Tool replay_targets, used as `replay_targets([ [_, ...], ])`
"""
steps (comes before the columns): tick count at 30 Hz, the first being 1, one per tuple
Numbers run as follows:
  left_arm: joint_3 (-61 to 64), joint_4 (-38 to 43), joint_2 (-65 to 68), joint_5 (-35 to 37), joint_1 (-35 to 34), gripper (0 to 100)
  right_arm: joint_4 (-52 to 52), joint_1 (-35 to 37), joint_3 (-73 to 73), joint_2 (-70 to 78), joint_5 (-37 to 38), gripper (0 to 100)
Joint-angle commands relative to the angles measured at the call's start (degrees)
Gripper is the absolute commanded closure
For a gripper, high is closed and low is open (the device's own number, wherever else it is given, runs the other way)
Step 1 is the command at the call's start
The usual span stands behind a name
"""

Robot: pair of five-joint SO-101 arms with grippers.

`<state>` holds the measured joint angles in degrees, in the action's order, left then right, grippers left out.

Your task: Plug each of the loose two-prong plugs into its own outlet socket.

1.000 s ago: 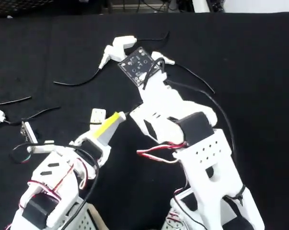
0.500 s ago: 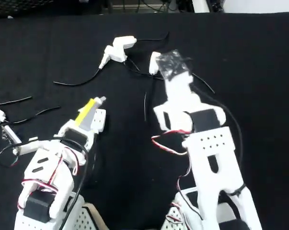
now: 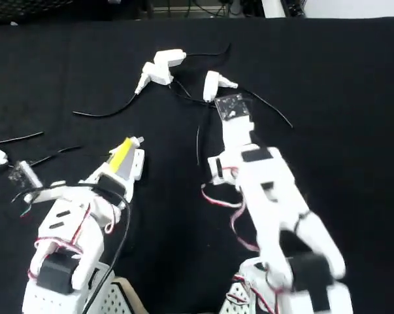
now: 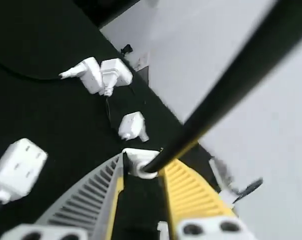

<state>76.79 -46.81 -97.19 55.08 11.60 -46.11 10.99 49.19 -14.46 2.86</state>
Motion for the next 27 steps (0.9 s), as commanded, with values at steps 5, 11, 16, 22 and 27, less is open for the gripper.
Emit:
replay_targets([
  [5, -10.77, 0.35, 30.07, -15.65, -0.48, 97, -6.77, -0.88, -18.33, 20.97, -0.70, 98.6],
  [11, -23.43, -5.19, 44.22, -21.54, -0.48, 97, -7.21, -0.88, -19.12, 22.20, -0.70, 98.6],
  [16, -31.60, -8.26, 51.78, -28.04, -1.36, 97, -7.21, -0.88, -19.12, 22.20, -0.70, 98.6],
  [22, -40.48, -13.10, 66.11, -34.11, -6.37, 97, -7.12, -0.88, -19.12, 22.20, -0.70, 98.6],
  [27, -47.96, -18.73, 74.64, -36.84, -8.57, 97, -7.21, -0.79, -19.03, 22.20, -0.70, 98.6],
])
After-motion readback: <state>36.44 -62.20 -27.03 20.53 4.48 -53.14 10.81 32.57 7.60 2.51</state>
